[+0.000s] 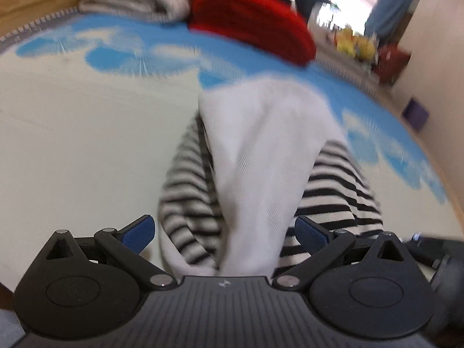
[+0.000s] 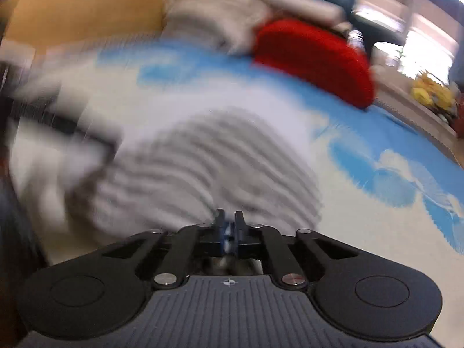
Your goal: Fold small clothes
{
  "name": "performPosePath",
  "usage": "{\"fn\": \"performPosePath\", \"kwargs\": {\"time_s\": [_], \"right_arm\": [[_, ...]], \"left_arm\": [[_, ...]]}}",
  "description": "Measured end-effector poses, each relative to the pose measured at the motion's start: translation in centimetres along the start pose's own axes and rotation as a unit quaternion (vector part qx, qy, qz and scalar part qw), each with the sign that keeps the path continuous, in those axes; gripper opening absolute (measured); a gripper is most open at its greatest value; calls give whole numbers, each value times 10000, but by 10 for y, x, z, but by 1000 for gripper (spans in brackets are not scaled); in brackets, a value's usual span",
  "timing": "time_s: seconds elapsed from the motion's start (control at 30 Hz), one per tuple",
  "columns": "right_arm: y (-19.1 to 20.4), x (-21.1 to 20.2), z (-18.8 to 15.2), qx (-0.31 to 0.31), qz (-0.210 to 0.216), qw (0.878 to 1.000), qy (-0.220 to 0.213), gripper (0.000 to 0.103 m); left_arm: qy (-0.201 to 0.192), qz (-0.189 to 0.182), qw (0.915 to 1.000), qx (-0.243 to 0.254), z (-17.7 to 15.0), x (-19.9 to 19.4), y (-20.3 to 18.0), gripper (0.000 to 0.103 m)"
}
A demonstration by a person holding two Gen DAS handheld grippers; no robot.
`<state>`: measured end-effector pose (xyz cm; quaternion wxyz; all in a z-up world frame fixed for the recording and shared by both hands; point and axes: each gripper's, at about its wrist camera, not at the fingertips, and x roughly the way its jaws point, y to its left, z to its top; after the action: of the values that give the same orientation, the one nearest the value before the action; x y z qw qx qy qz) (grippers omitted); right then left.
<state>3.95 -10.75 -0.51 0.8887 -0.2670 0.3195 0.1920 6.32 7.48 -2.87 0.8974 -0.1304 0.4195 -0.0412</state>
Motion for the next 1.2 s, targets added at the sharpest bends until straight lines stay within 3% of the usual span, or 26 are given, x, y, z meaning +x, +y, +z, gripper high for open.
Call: {"fn": "performPosePath", "kwargs": {"time_s": [0.07,0.27,0.3,0.4,0.43,0.53,0.63,0.7,0.83,1.0,1.07,1.1,1.17,1.2], "right_arm": [[21,-10,-6,-545,-128,9984,-76,1],[-34,-36,-3,881,566,9945,49,5],[-52,-44,-1,1222,640,9904,7,15],[-106,-57,9,2244,593,9725,-185,72],[-126,-54,12,2570,643,9640,-239,83],[-185,-26,23,3598,1191,9252,-174,88],[-231,31,34,4417,1794,8786,280,90],[-247,69,40,4731,1789,8607,585,91],[-253,135,67,4613,1929,8608,948,91],[-240,210,82,4371,2369,8509,1695,96],[-234,229,79,4365,2689,8390,1822,96],[-234,232,79,4376,2864,8339,1761,91],[-233,232,80,4211,3016,8414,1541,76],[-235,229,81,4161,3087,8432,1437,61]], "left_arm": [[297,360,9988,114,-6,13,-1,103],[455,517,9975,127,-15,9,5,103],[530,480,9974,42,-16,3,7,103],[526,118,9985,-53,-28,-21,2,103],[475,-26,9988,-93,-30,-27,0,103],[373,-521,9965,-539,-35,-33,-7,103],[266,-796,9883,-1270,-35,-28,-6,103],[245,-797,9821,-1687,-37,-20,-1,103],[424,-985,9695,-2204,-33,2,14,103],[521,-997,9555,-2725,-30,12,26,103],[638,-919,9590,-2602,-26,12,22,102],[689,-848,9601,-2576,-23,12,20,101],[743,-605,9587,-2680,-18,11,18,80],[808,-606,9566,-2733,-16,11,21,59]]}}
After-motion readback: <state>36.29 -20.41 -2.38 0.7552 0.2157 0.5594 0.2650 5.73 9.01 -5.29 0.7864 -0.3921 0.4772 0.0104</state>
